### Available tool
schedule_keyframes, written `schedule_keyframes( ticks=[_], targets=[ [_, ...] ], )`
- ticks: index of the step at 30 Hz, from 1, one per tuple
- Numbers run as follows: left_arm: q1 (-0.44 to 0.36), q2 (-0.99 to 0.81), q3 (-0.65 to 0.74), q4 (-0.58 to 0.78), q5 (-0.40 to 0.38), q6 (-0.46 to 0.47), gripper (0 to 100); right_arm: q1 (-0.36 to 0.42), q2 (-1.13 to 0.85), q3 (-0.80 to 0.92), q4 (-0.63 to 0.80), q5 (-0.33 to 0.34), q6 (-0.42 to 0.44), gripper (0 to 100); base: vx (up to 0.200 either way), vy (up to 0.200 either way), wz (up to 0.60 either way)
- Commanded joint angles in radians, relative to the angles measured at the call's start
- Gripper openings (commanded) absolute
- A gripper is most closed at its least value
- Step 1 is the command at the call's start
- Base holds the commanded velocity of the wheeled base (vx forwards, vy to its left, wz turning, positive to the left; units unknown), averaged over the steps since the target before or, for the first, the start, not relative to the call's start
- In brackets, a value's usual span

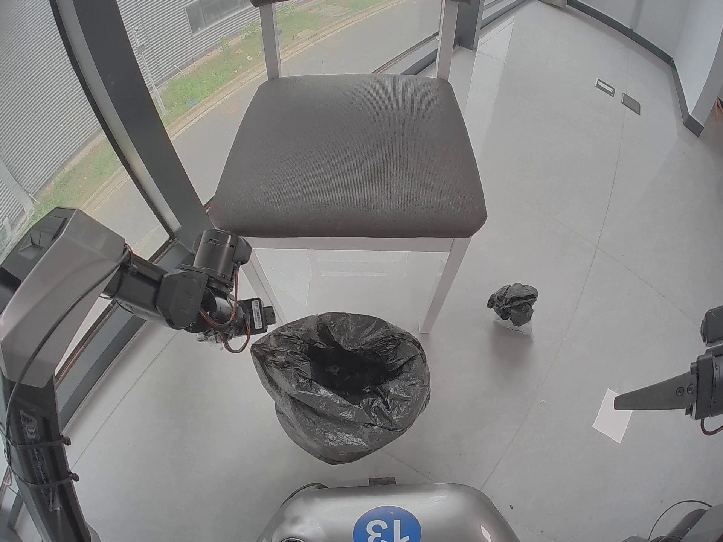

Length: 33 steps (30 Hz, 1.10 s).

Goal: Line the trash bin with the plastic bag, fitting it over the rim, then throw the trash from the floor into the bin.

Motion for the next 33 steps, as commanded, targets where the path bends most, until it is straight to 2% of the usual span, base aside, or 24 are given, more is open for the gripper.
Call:
schedule_keyframes(
  ticks=[1,10,15,18,22,24,26,30,32,33],
  targets=[
    [0.015,-0.031,0.012,0.001,-0.001,0.003,100,0.002,-0.026,0.003,0.004,0.000,-0.001,100,0.000,0.000,0.00],
    [-0.021,-0.109,0.044,0.001,-0.014,-0.048,100,0.002,-0.043,-0.006,0.014,-0.001,-0.001,100,0.000,0.000,0.00],
    [-0.130,-0.323,0.145,0.001,-0.076,-0.033,100,-0.007,-0.061,0.026,0.010,-0.006,-0.005,100,0.000,0.000,0.00],
    [-0.190,-0.361,0.188,-0.008,-0.079,-0.031,100,-0.016,-0.089,0.068,0.013,-0.009,-0.016,100,0.000,0.000,0.00],
    [-0.241,-0.369,0.200,-0.011,-0.073,-0.025,100,-0.076,-0.095,0.094,0.011,-0.041,-0.059,100,0.000,0.000,0.00],
    [-0.244,-0.369,0.194,-0.013,-0.060,0.012,100,-0.145,-0.086,0.122,0.004,-0.116,-0.148,100,0.000,0.000,0.00],
    [-0.235,-0.373,0.200,-0.011,-0.036,0.046,100,-0.202,-0.074,0.134,0.001,-0.142,-0.212,100,0.000,0.000,0.00],
    [-0.193,-0.385,0.220,-0.017,-0.011,0.115,100,-0.301,-0.072,0.151,-0.019,-0.144,-0.321,100,0.000,0.000,0.00],
    [-0.187,-0.389,0.228,-0.031,-0.010,0.133,100,-0.326,-0.071,0.163,-0.036,-0.144,-0.356,100,0.000,0.000,0.00],
    [-0.189,-0.402,0.246,-0.070,-0.011,0.150,100,-0.374,-0.043,0.189,-0.091,-0.144,-0.407,100,0.000,0.000,0.00]
  ],
)
